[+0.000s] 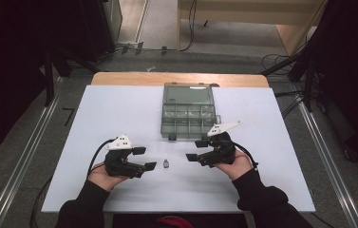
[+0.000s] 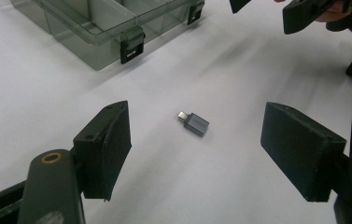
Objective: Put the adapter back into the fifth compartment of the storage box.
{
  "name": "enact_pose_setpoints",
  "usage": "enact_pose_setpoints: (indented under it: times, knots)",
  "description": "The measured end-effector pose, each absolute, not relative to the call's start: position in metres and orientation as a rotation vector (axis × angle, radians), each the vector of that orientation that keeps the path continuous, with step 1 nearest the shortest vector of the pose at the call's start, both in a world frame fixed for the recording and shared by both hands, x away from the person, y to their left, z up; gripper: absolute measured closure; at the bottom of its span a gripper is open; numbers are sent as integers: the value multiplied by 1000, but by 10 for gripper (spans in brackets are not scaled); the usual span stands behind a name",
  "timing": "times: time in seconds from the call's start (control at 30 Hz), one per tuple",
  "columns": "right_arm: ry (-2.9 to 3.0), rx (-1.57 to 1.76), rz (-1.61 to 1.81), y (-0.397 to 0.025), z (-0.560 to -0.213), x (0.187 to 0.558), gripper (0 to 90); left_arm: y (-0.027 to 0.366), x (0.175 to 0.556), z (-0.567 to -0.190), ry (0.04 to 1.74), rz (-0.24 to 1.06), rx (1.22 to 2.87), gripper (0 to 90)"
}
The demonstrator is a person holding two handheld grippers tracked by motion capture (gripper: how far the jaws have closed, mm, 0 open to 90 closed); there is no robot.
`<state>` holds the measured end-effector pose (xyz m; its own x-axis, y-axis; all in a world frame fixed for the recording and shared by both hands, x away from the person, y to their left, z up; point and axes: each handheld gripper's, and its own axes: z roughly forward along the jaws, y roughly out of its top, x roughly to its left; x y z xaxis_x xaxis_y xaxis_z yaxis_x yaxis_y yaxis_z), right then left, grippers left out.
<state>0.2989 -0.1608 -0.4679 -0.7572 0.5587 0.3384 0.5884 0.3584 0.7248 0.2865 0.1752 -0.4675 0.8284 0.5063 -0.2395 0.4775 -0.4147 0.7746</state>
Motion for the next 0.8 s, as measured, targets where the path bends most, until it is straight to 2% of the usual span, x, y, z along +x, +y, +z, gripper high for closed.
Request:
enact_pose_setpoints:
  times: [0.8]
  knots:
    - [-2588, -1097, -1359, -137, -471, 301, 276, 189, 277, -476, 748, 43, 2073, 243]
